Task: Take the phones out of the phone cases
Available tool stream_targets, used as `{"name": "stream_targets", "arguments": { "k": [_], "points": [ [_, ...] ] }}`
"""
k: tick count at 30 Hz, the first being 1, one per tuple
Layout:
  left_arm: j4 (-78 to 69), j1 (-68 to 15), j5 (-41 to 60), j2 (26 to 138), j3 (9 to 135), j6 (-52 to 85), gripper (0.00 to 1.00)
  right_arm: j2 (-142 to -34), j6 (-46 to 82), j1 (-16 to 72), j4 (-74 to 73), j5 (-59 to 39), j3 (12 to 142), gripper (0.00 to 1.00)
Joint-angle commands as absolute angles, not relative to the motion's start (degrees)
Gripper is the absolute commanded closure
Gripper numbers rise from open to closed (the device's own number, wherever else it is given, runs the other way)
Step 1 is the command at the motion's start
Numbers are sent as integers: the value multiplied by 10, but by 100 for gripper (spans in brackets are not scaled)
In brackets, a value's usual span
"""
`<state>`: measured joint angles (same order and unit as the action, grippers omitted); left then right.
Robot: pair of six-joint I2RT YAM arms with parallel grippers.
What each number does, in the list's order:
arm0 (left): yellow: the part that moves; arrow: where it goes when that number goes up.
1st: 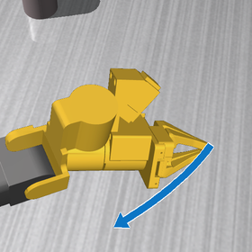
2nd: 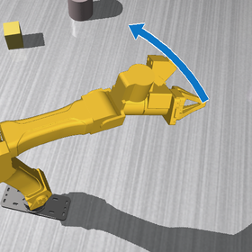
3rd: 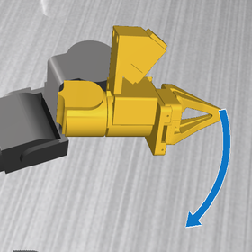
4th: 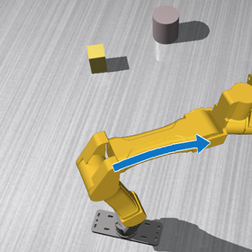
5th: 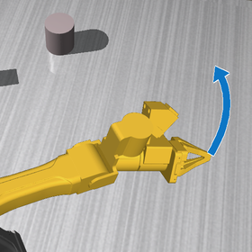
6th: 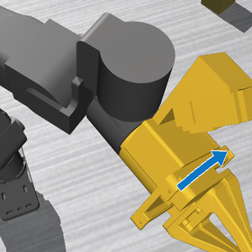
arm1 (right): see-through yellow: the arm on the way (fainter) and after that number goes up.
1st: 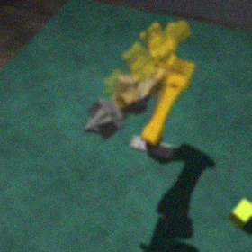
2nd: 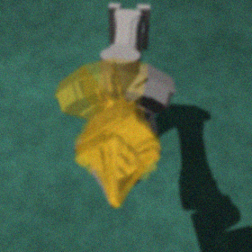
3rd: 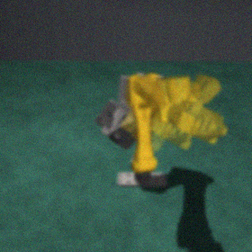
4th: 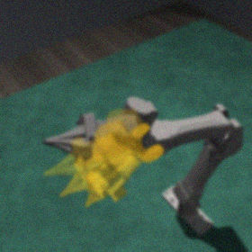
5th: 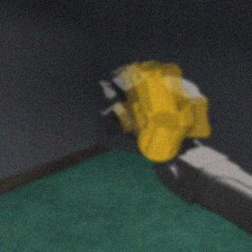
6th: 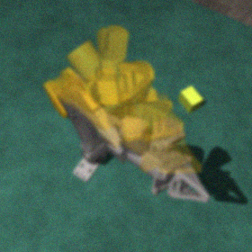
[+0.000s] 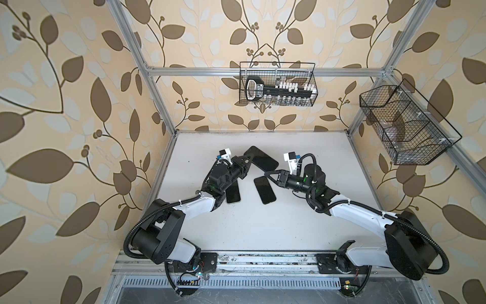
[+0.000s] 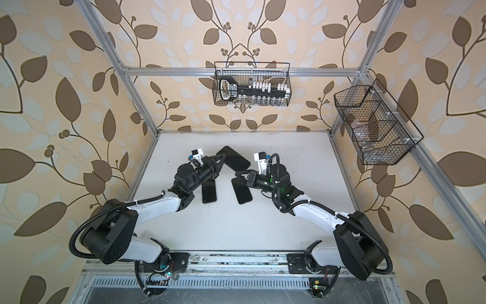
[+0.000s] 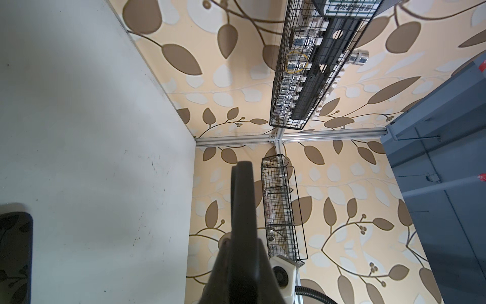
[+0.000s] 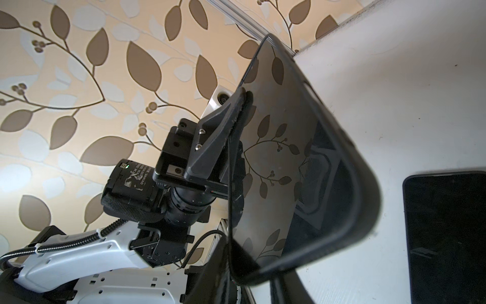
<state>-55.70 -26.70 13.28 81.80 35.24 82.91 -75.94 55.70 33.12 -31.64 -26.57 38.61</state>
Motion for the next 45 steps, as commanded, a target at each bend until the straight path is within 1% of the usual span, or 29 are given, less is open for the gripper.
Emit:
{"name": "stream_targets", "arguments": {
  "k": [1,4,7,16,19,22,28,34,40,45],
  "points": [
    [-636,-273,130,799,357,842,100,-768,563,334,-333,-258,400,77],
    [-639,-273,129,801,356,844,100,-771,563,334,-336,-259,398,80],
    [-641,-273,127,803,357,845,100,-771,563,334,-337,-259,397,87],
    [-662,-274,128,816,357,861,100,-775,556,333,-340,-258,395,91],
    [-663,-273,127,816,356,871,100,-777,542,331,-340,-262,395,94],
    [-663,-274,121,812,353,891,100,-780,511,328,-343,-272,396,96],
    [-614,-277,113,783,355,929,100,-780,430,323,-347,-286,393,97],
    [-550,-277,105,735,362,932,100,-776,371,320,-350,-279,378,97],
    [-528,-278,119,716,379,921,100,-776,367,313,-370,-283,362,97],
    [-510,-277,132,718,384,884,100,-757,354,306,-344,-300,365,93]
  ]
}}
